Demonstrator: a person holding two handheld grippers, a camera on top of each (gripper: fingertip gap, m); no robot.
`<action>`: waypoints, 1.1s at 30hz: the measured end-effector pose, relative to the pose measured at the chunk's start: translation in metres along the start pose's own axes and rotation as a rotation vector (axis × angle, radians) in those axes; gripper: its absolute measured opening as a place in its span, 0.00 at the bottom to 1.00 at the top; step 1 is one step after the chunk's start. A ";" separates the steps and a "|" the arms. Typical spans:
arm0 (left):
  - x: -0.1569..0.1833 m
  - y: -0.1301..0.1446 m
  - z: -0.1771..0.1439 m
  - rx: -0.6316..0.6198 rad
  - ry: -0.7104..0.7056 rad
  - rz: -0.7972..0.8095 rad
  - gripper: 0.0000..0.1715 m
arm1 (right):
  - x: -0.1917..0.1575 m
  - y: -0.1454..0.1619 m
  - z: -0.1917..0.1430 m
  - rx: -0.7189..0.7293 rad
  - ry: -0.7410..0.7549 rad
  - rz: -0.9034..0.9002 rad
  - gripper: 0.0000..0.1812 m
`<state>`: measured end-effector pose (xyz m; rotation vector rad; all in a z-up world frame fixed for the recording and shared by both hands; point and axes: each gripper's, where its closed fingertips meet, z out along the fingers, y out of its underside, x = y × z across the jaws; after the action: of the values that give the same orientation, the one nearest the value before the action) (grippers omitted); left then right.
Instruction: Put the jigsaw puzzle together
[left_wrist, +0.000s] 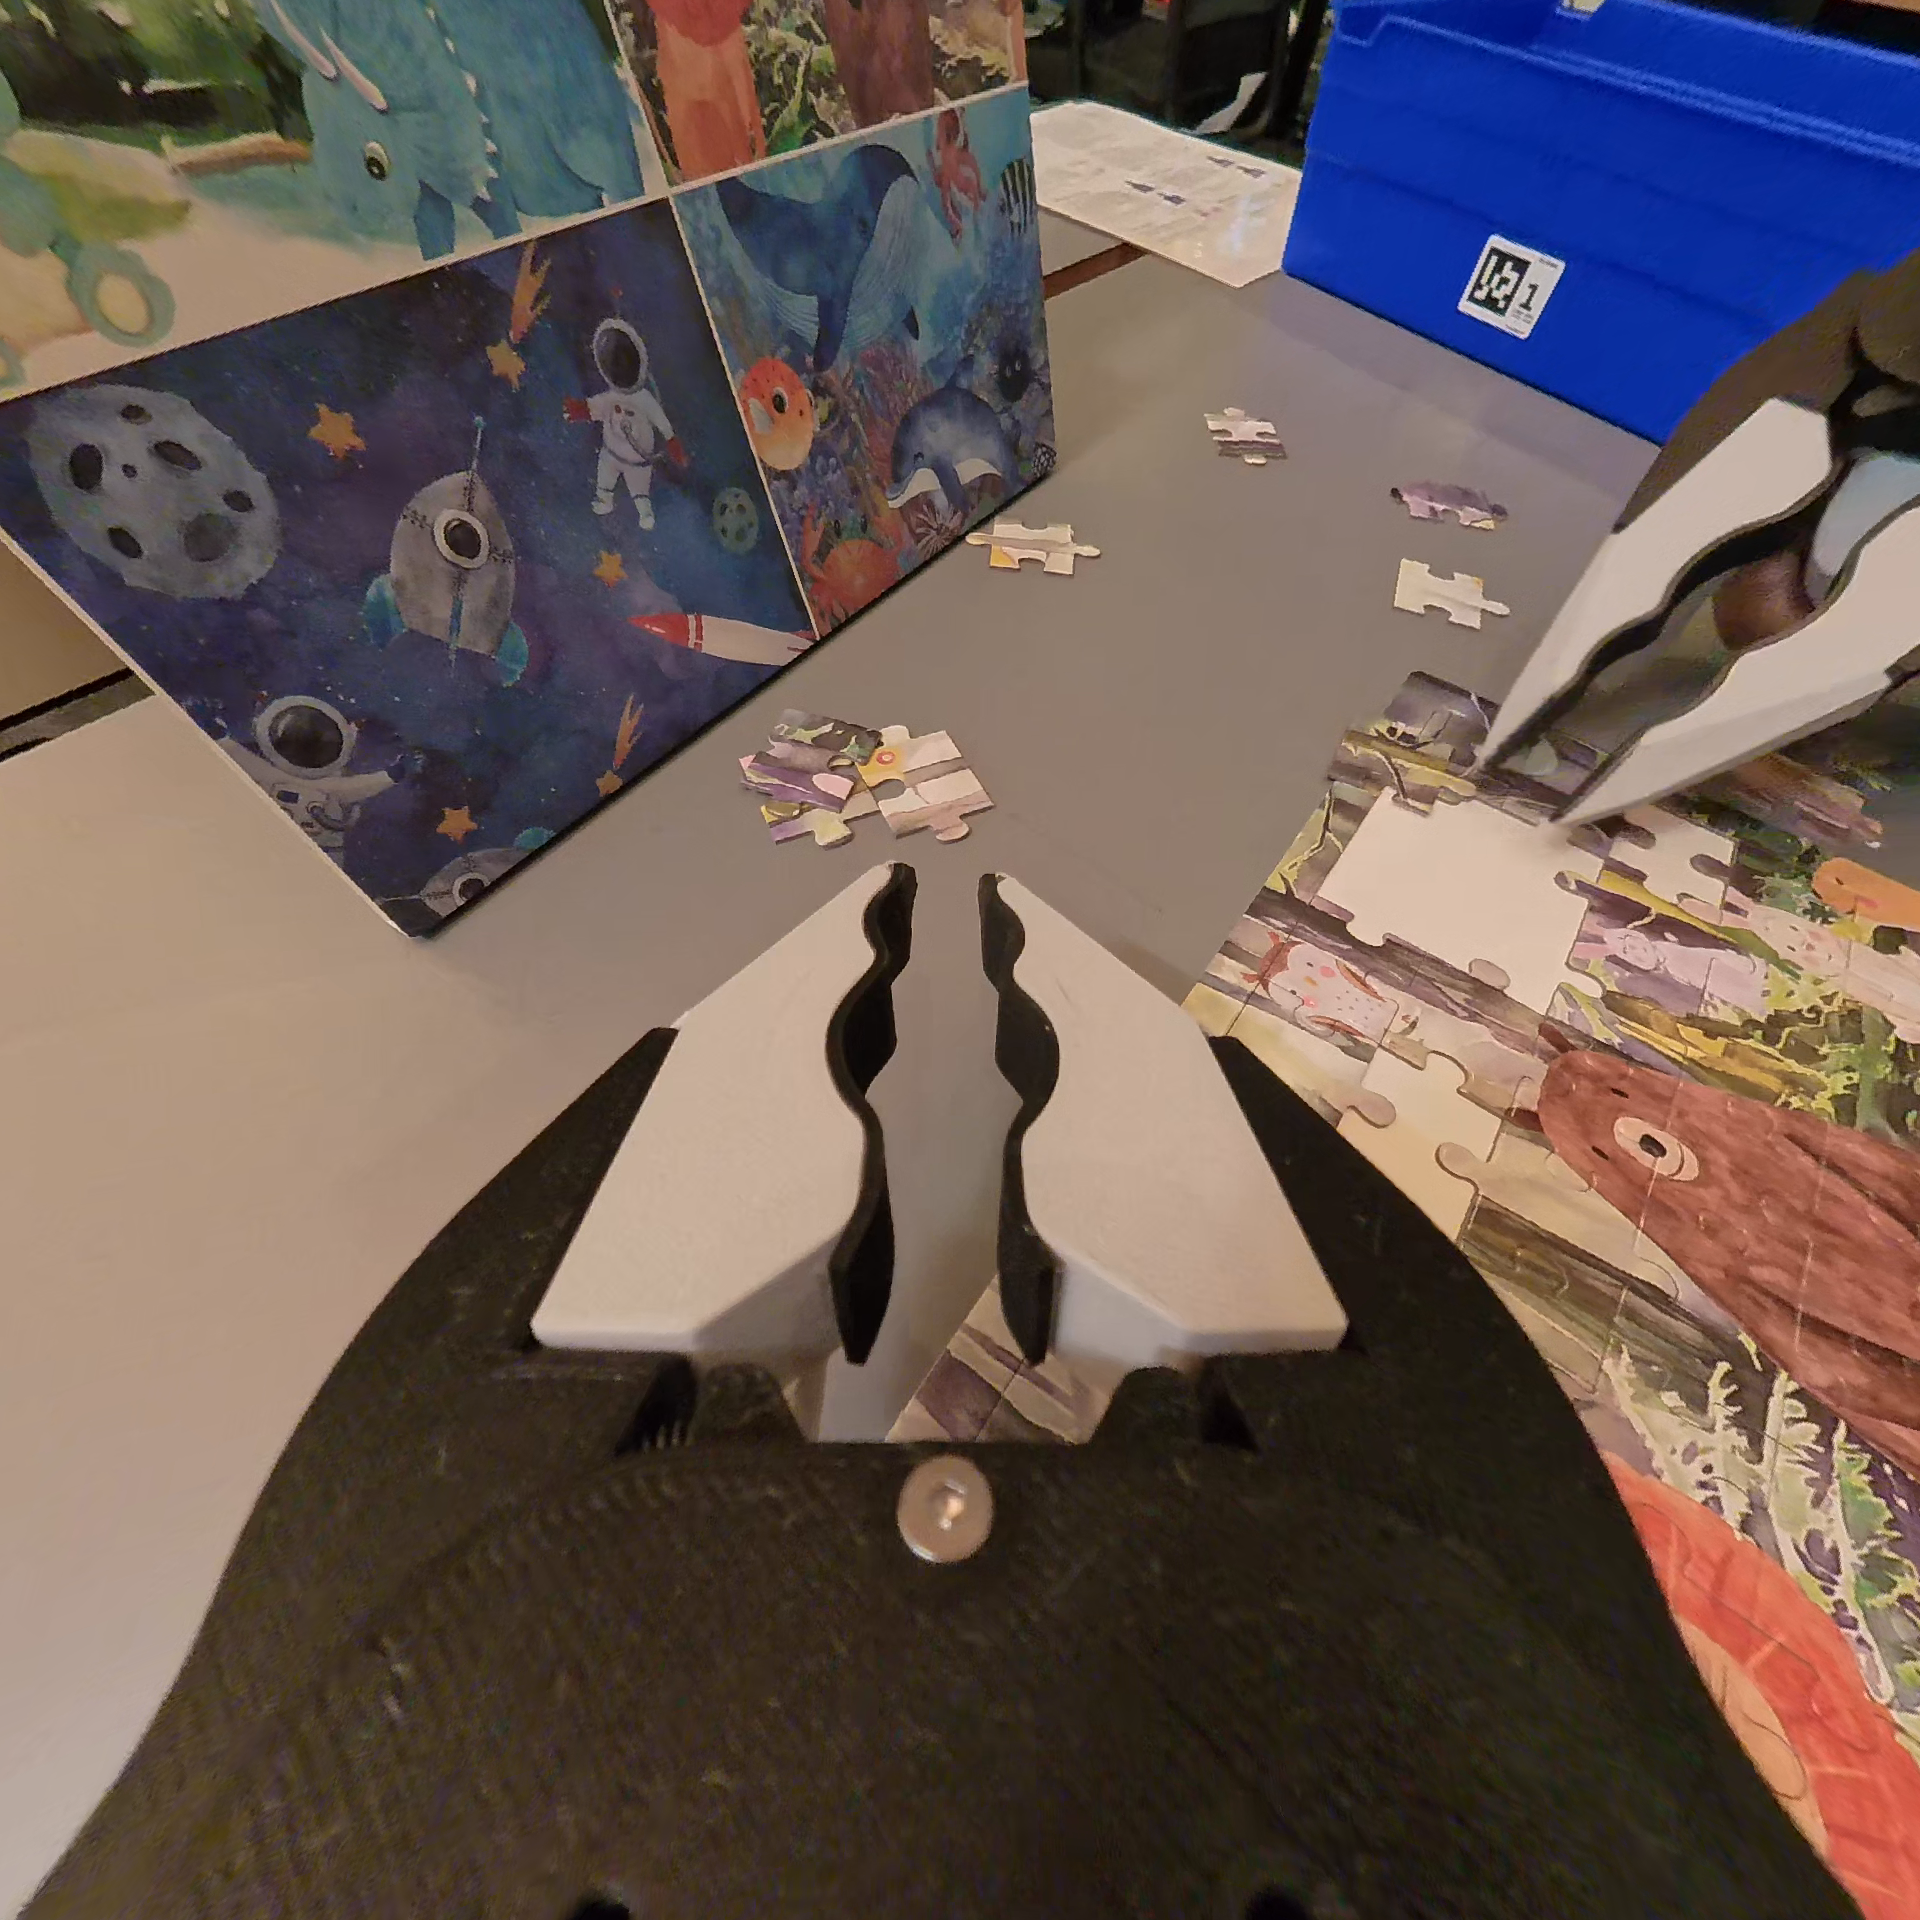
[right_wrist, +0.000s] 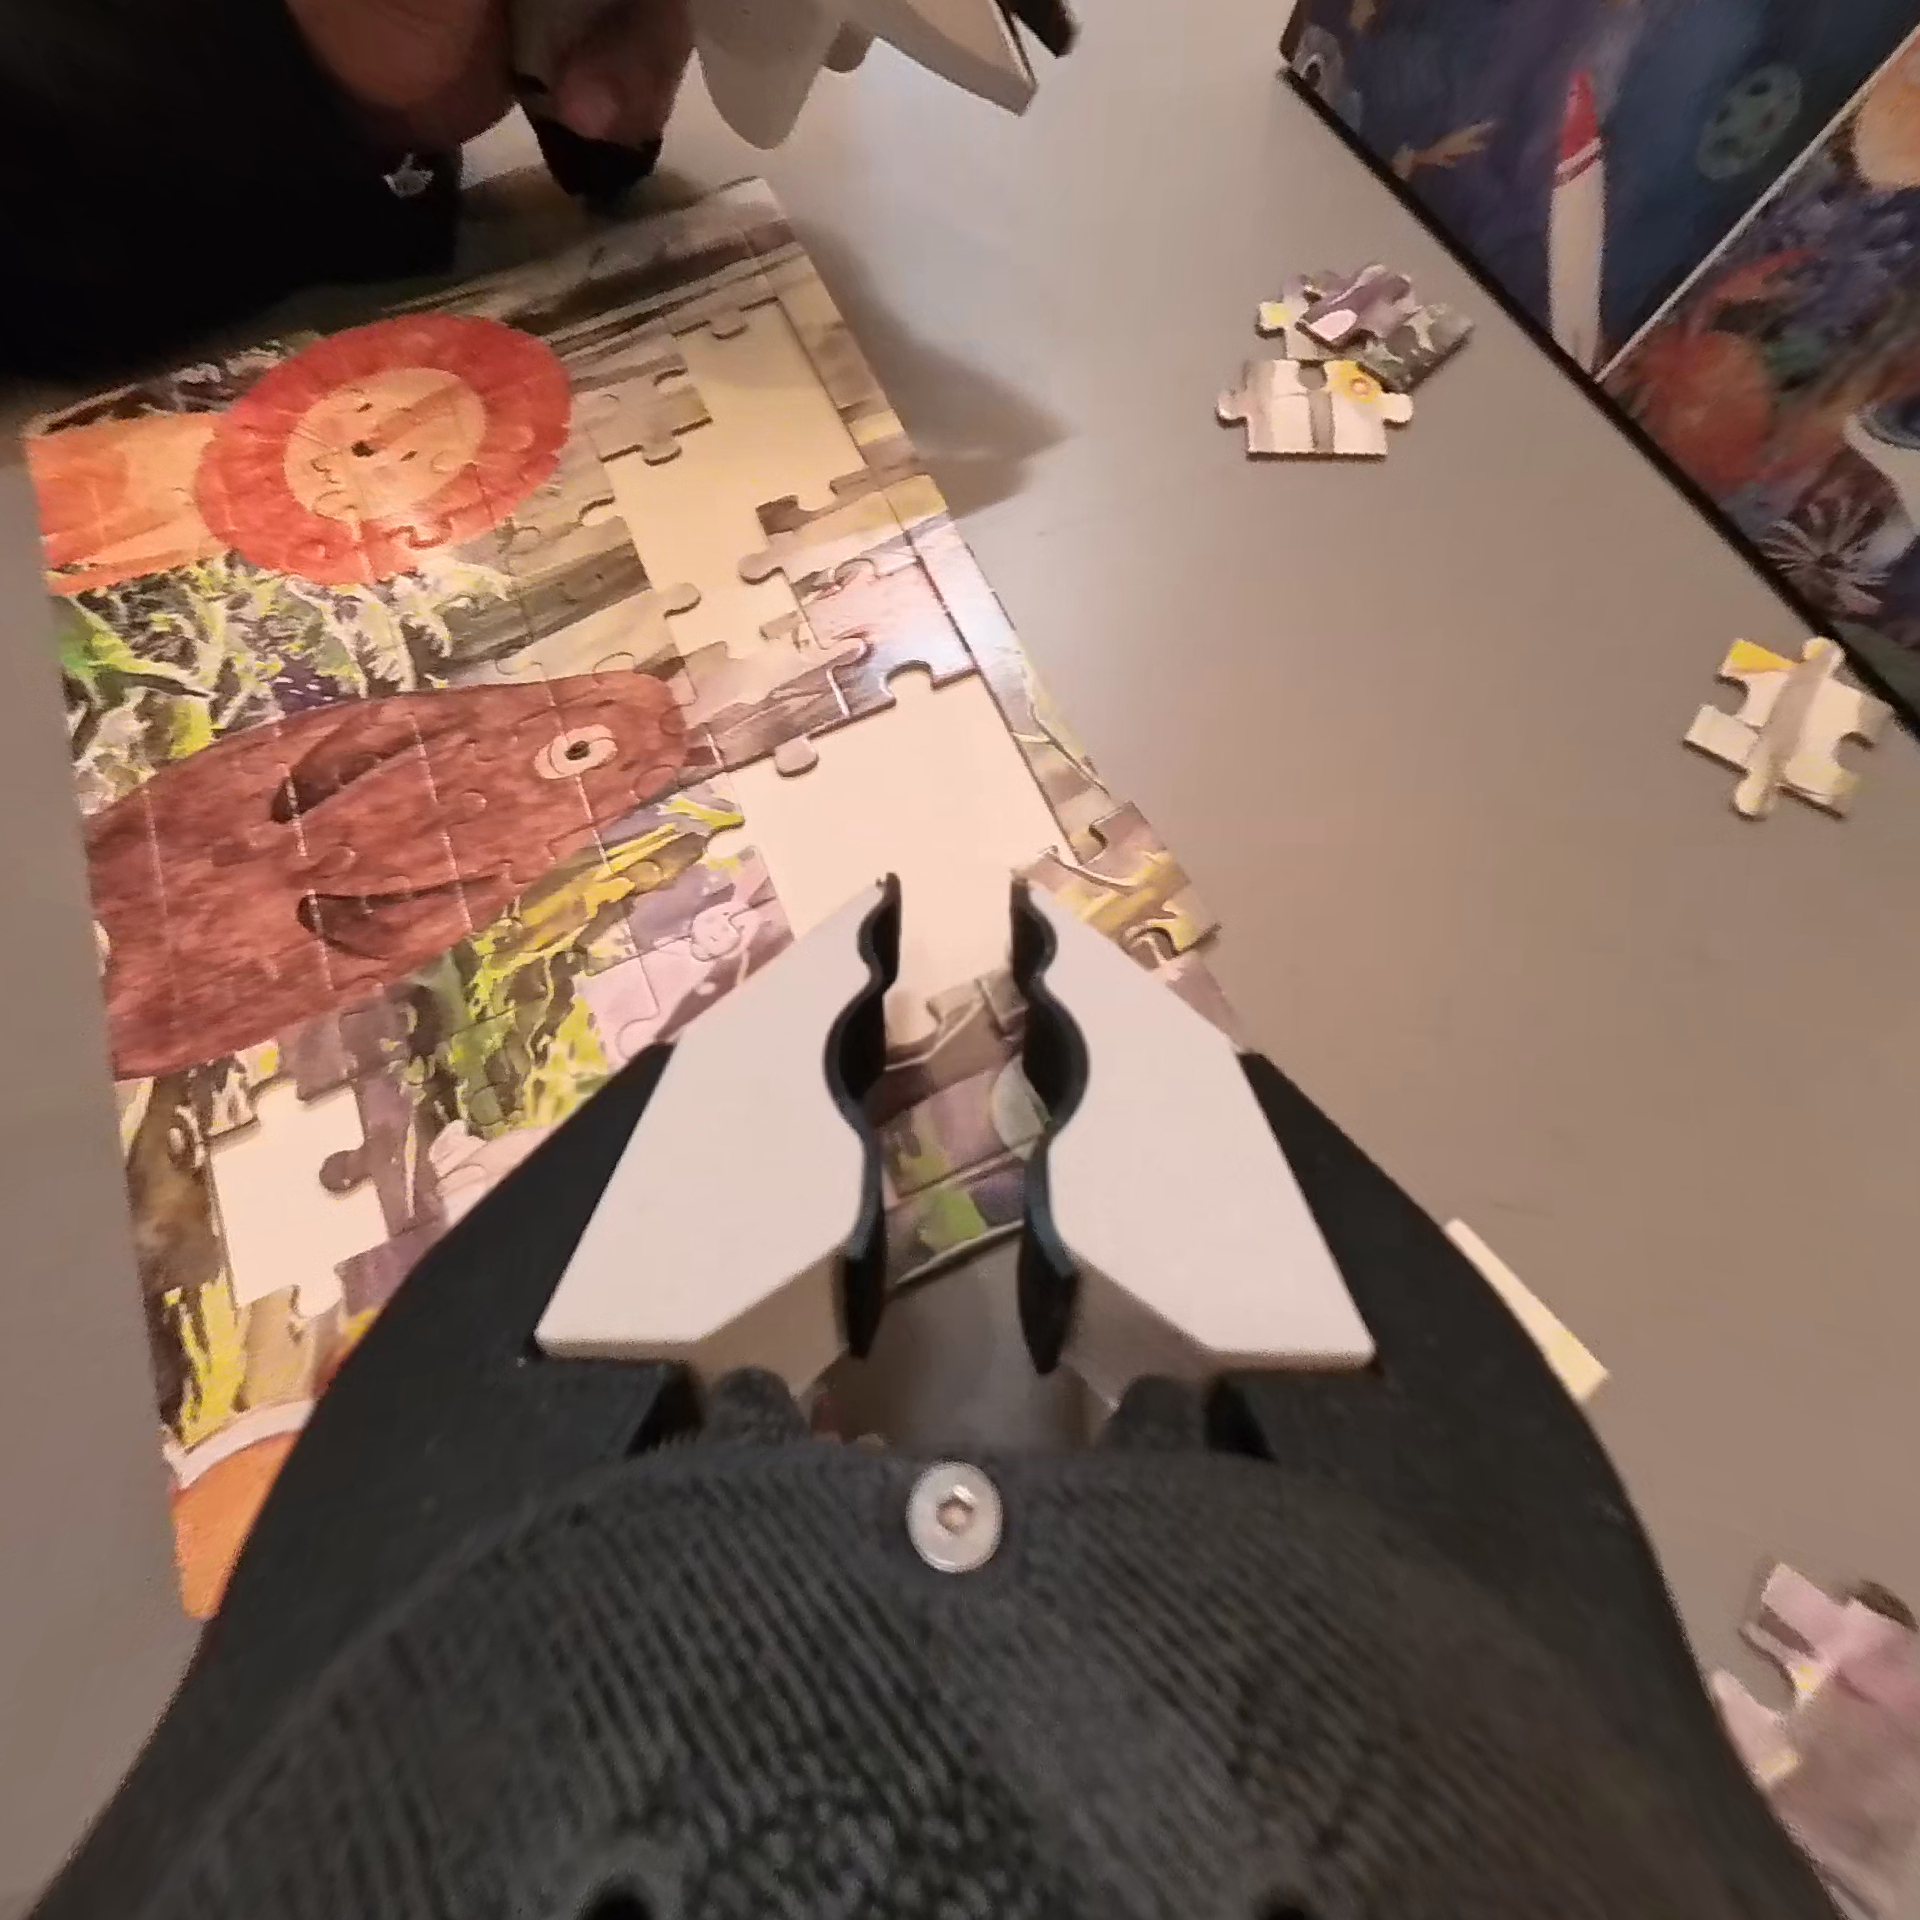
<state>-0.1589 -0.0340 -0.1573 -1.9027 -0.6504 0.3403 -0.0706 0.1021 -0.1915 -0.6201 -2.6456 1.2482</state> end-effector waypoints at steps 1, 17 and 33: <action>0.000 0.000 0.000 -0.001 0.000 0.000 0.06 | 0.004 0.001 -0.001 -0.001 0.019 0.002 0.12; 0.000 0.001 0.001 -0.005 0.005 -0.006 0.06 | 0.001 0.010 0.005 -0.037 -0.018 0.034 0.15; 0.000 0.001 0.001 -0.009 0.007 -0.008 0.06 | 0.011 0.008 0.012 -0.029 0.083 -0.019 0.22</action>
<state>-0.1592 -0.0337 -0.1590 -1.9085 -0.6551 0.3260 -0.0819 0.1029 -0.2056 -0.6344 -2.5999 1.1558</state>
